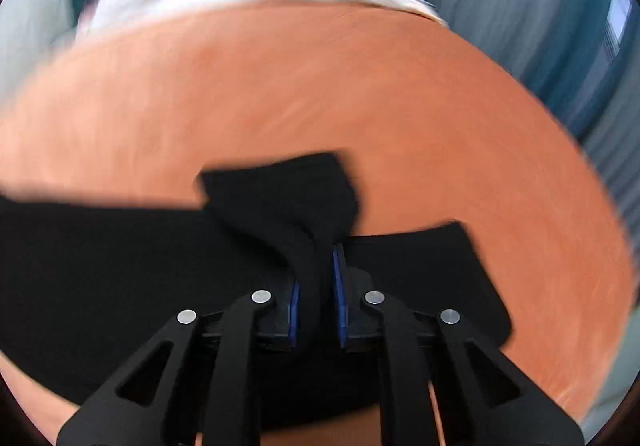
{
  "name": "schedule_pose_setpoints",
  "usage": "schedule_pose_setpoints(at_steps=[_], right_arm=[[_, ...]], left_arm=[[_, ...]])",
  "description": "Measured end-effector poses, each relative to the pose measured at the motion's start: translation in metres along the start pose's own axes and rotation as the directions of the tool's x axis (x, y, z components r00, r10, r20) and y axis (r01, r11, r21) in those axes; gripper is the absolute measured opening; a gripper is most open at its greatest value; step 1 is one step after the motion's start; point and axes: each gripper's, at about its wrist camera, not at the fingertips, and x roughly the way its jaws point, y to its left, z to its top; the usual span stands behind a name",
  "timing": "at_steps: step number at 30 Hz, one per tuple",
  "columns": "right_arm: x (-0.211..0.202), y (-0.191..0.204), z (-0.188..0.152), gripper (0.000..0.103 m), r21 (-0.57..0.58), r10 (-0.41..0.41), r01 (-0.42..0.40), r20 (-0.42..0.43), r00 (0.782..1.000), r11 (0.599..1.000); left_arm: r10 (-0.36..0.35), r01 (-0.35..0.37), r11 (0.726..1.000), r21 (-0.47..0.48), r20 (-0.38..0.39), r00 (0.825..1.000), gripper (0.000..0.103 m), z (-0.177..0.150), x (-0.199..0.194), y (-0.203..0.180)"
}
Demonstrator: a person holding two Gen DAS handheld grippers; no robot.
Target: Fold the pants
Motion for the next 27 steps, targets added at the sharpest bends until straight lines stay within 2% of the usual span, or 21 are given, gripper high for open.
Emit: schedule_pose_setpoints(at_steps=[1,3,4,5,6,7,8,9,11,13,14,15,16,17,18,19,20,21,23,26,27], right_arm=[[0.000,-0.017,-0.002,0.012,0.058,0.010,-0.009,-0.009,1.000,0.998],[0.016,-0.068,-0.023,0.024,0.212,0.003,0.013,-0.073,0.997,0.977],[0.020,-0.085,-0.032,0.024,0.268,0.015,0.011,-0.095,0.995,0.963],[0.019,-0.096,-0.039,0.024,0.325,0.065,-0.036,-0.081,0.995,0.945],[0.012,-0.106,-0.045,0.030,0.397,0.127,-0.101,-0.039,0.991,0.912],[0.007,-0.106,-0.045,0.036,0.400,0.123,-0.101,-0.029,0.992,0.911],[0.002,-0.099,-0.039,0.052,0.359,0.091,-0.079,-0.015,0.996,0.930],[-0.001,-0.092,-0.033,0.074,0.315,0.064,-0.062,0.005,0.998,0.947],[-0.004,-0.082,-0.021,0.090,0.242,0.010,-0.020,0.041,0.999,0.970],[0.012,-0.084,-0.011,0.090,0.243,-0.013,0.011,0.007,1.000,0.970],[0.008,-0.090,-0.012,0.082,0.247,-0.003,0.003,0.000,1.000,0.969],[0.009,-0.093,-0.007,0.066,0.242,-0.003,0.006,-0.013,1.000,0.970],[0.022,-0.088,-0.004,0.063,0.235,-0.006,0.016,-0.046,0.999,0.972],[0.031,-0.090,-0.004,0.053,0.237,-0.002,0.019,-0.074,0.997,0.971],[0.035,-0.089,-0.004,0.039,0.231,-0.010,0.029,-0.083,0.997,0.973],[0.033,-0.093,-0.004,0.030,0.232,-0.004,0.022,-0.078,0.997,0.973],[0.027,-0.100,-0.005,0.010,0.267,0.043,-0.028,-0.053,0.998,0.963],[0.018,-0.106,-0.006,0.009,0.294,0.065,-0.054,-0.028,0.997,0.954],[0.002,-0.118,-0.007,0.009,0.304,0.039,-0.046,0.029,0.999,0.951],[0.020,-0.133,-0.023,0.009,0.325,-0.017,0.038,-0.069,0.998,0.945],[0.018,-0.137,-0.028,0.010,0.354,0.013,0.011,-0.064,0.998,0.935]], left_arm=[[0.020,-0.020,1.000,0.010,0.012,1.000,0.067,0.000,-0.001,0.001],[0.036,-0.037,0.999,0.019,0.030,0.999,0.067,0.000,-0.002,0.004],[0.037,-0.038,0.999,0.019,0.030,0.999,0.067,-0.001,-0.001,0.004],[0.038,-0.039,0.999,0.016,0.029,0.999,0.067,-0.001,0.000,0.004],[0.041,-0.041,0.999,0.012,0.029,0.999,0.067,-0.002,0.001,0.004],[0.048,-0.048,0.999,0.007,0.027,0.998,0.067,-0.002,0.002,0.004],[0.055,-0.055,0.998,0.004,0.024,0.998,0.067,-0.002,0.004,0.005],[0.057,-0.057,0.998,0.000,0.020,0.998,0.067,-0.002,0.004,0.006],[0.064,-0.064,0.998,-0.012,0.019,0.998,0.067,-0.002,0.003,0.010],[0.081,-0.080,0.996,-0.027,0.017,0.997,0.069,-0.001,0.000,0.015],[0.085,-0.084,0.996,-0.036,0.013,0.996,0.071,0.000,0.000,0.020],[0.088,-0.087,0.995,-0.052,0.014,0.996,0.072,0.000,-0.003,0.026],[0.097,-0.096,0.993,-0.062,0.016,0.995,0.072,0.000,-0.004,0.030],[0.110,-0.108,0.991,-0.073,0.017,0.994,0.073,-0.001,-0.005,0.036],[0.118,-0.116,0.990,-0.080,0.016,0.993,0.075,-0.001,-0.006,0.041],[0.133,-0.131,0.987,-0.094,0.012,0.991,0.076,-0.001,-0.007,0.048],[0.138,-0.137,0.985,-0.109,0.007,0.990,0.076,-0.002,-0.007,0.054],[0.138,-0.136,0.982,-0.129,0.001,0.990,0.076,-0.002,-0.008,0.062],[0.151,-0.149,0.978,-0.148,-0.001,0.989,0.076,0.000,-0.010,0.071],[0.193,-0.190,0.966,-0.176,-0.003,0.981,0.076,0.001,-0.011,0.087],[0.202,-0.199,0.962,-0.185,-0.004,0.979,0.076,0.002,-0.011,0.094]])
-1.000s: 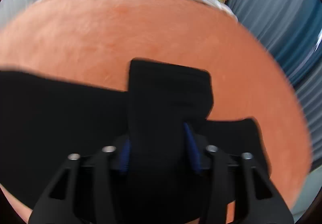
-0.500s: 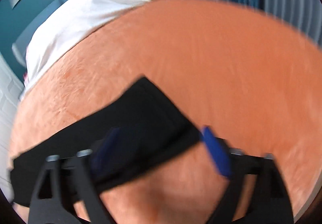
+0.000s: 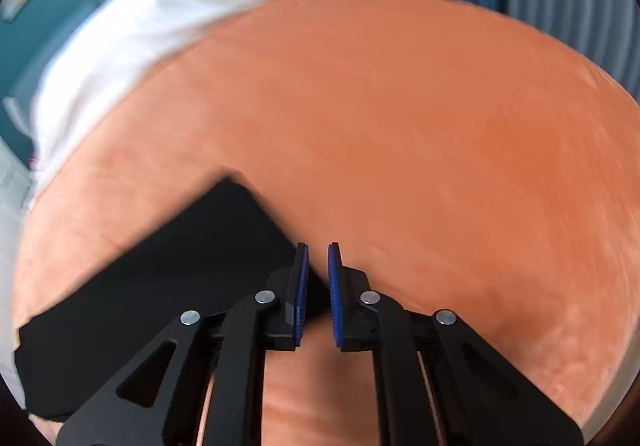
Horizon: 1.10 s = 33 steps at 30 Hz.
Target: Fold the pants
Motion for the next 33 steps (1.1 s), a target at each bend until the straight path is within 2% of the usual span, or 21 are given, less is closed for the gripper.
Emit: schedule_pose_setpoints(at_steps=[1,4,5,6,9,10,14,16,20,23,25,26,27,29,31,32,33], right_arm=[[-0.003,-0.002,-0.002,0.011,0.020,0.015,-0.015,0.006,1.000,1.000],[-0.019,-0.001,-0.010,0.035,0.012,0.011,-0.012,0.061,0.998,1.000],[-0.023,-0.003,-0.016,0.053,0.032,-0.004,0.002,0.067,0.998,0.999],[-0.026,-0.006,-0.020,0.065,0.061,0.006,-0.009,0.056,0.998,0.998],[-0.038,-0.010,-0.035,0.081,0.116,0.130,-0.137,0.063,0.989,0.984],[-0.039,-0.010,-0.039,0.089,0.118,0.142,-0.148,0.061,0.988,0.982],[-0.016,-0.013,-0.048,0.092,0.167,0.200,-0.199,0.010,0.980,0.966],[-0.011,-0.007,-0.045,0.092,0.164,0.196,-0.199,0.032,0.980,0.966],[0.003,0.004,-0.033,0.092,0.194,0.255,-0.259,0.047,0.966,0.946],[0.018,0.014,-0.021,0.091,0.191,0.254,-0.261,0.061,0.965,0.946],[0.022,0.019,-0.013,0.069,0.186,0.272,-0.281,0.072,0.960,0.942],[0.026,0.022,-0.009,0.029,0.204,0.321,-0.325,0.049,0.946,0.924],[0.025,0.024,-0.007,0.018,0.231,0.360,-0.362,0.051,0.932,0.903],[0.006,0.045,-0.003,0.018,0.203,0.416,-0.423,0.079,0.906,0.883],[-0.026,0.102,-0.002,0.017,0.042,0.480,-0.483,0.067,0.875,0.875],[-0.040,0.131,-0.004,0.017,-0.030,0.514,-0.513,0.050,0.856,0.858],[-0.056,0.173,-0.013,0.017,-0.119,0.565,-0.560,0.006,0.825,0.820]], left_arm=[[0.004,-0.004,1.000,-0.015,-0.004,1.000,0.076,0.003,0.001,0.008],[-0.006,0.002,0.993,-0.121,-0.030,1.000,0.076,0.012,0.004,0.038],[-0.027,0.022,0.986,-0.167,-0.030,0.999,0.077,0.015,0.004,0.049],[-0.049,0.042,0.976,-0.212,-0.028,0.998,0.078,0.019,0.005,0.060],[-0.078,0.064,0.939,-0.338,-0.030,0.997,0.081,0.025,0.016,0.094],[-0.091,0.072,0.927,-0.369,-0.033,0.995,0.081,0.025,0.021,0.100],[-0.121,0.092,0.900,-0.425,-0.042,0.992,0.081,0.016,0.040,0.106],[-0.103,0.082,0.902,-0.424,-0.027,0.994,0.086,0.014,0.044,0.102],[-0.078,0.067,0.904,-0.422,-0.010,0.997,0.091,0.019,0.048,0.090],[-0.074,0.071,0.895,-0.440,0.010,0.997,0.091,0.020,0.050,0.089],[-0.065,0.063,0.893,-0.446,0.011,0.998,0.091,0.021,0.051,0.089],[-0.063,0.062,0.892,-0.449,0.012,0.998,0.092,0.019,0.048,0.088],[-0.063,0.060,0.892,-0.449,0.010,0.998,0.092,0.021,0.049,0.088],[-0.082,0.078,0.889,-0.452,0.011,0.997,0.092,0.025,0.050,0.089],[-0.124,0.123,0.869,-0.479,0.031,0.992,0.091,0.025,0.048,0.096],[-0.147,0.148,0.855,-0.497,0.042,0.988,0.091,0.023,0.046,0.100],[-0.168,0.171,0.842,-0.512,0.052,0.984,0.091,0.022,0.045,0.103]])
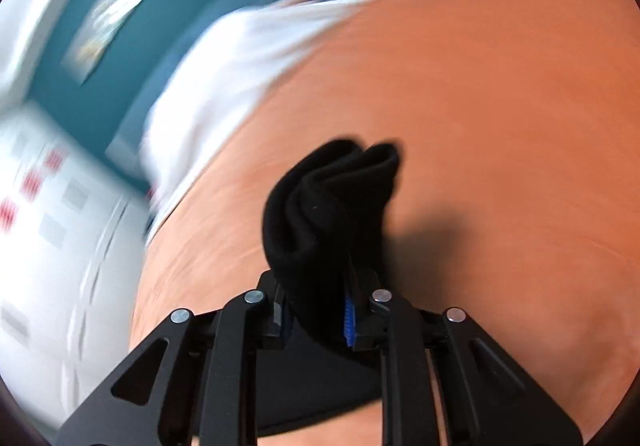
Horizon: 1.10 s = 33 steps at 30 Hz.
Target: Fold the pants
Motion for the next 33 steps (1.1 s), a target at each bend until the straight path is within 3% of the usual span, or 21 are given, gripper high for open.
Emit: schedule_pose_setpoints(at_steps=[3,5,9,12,15,18,20,22,25,28,33], right_arm=[[0.038,0.100,-0.027,0.017,-0.181,0.109,-0.133,-0.136,0.985,0.974],[0.079,0.167,-0.069,0.017,-0.265,0.160,-0.230,-0.260,0.952,0.936],[0.154,0.242,-0.149,0.017,-0.371,0.124,-0.297,-0.425,0.897,0.880],[0.197,0.269,-0.195,0.018,-0.426,0.055,-0.283,-0.472,0.880,0.859],[0.222,0.285,-0.231,0.022,-0.521,-0.050,-0.235,-0.475,0.878,0.821],[0.214,0.296,-0.245,0.033,-0.590,-0.085,-0.201,-0.420,0.903,0.782],[0.193,0.305,-0.243,0.072,-0.613,-0.105,-0.167,-0.383,0.918,0.772],[0.167,0.306,-0.241,0.092,-0.638,-0.093,-0.139,-0.315,0.944,0.757],[0.129,0.305,-0.236,0.092,-0.640,-0.092,-0.098,-0.256,0.962,0.762],[0.103,0.288,-0.223,0.092,-0.558,-0.095,-0.058,-0.241,0.966,0.828],[0.064,0.246,-0.206,0.092,-0.422,-0.116,0.012,-0.222,0.968,0.907]], left_arm=[[-0.057,0.056,0.998,-0.028,-0.012,0.998,0.091,-0.001,-0.007,0.008],[-0.066,0.066,0.998,-0.015,-0.024,0.998,0.091,-0.001,-0.010,0.009],[-0.092,0.093,0.995,0.027,-0.030,0.995,0.091,0.003,-0.020,0.016],[-0.119,0.120,0.992,0.028,-0.041,0.992,0.091,0.008,-0.026,0.027],[-0.101,0.103,0.994,0.044,-0.035,0.994,0.091,0.013,-0.028,0.036],[-0.078,0.080,0.993,0.089,-0.026,0.997,0.091,0.020,-0.026,0.038],[-0.097,0.099,0.991,0.095,-0.028,0.995,0.091,0.024,-0.024,0.038],[-0.149,0.153,0.985,0.081,-0.050,0.988,0.091,0.026,-0.021,0.038],[-0.228,0.227,0.973,-0.028,-0.072,0.971,0.091,0.028,-0.011,0.045],[-0.279,0.268,0.947,-0.176,-0.035,0.960,0.091,0.031,0.000,0.054],[-0.346,0.339,0.914,-0.223,0.006,0.938,0.090,0.041,0.013,0.047]])
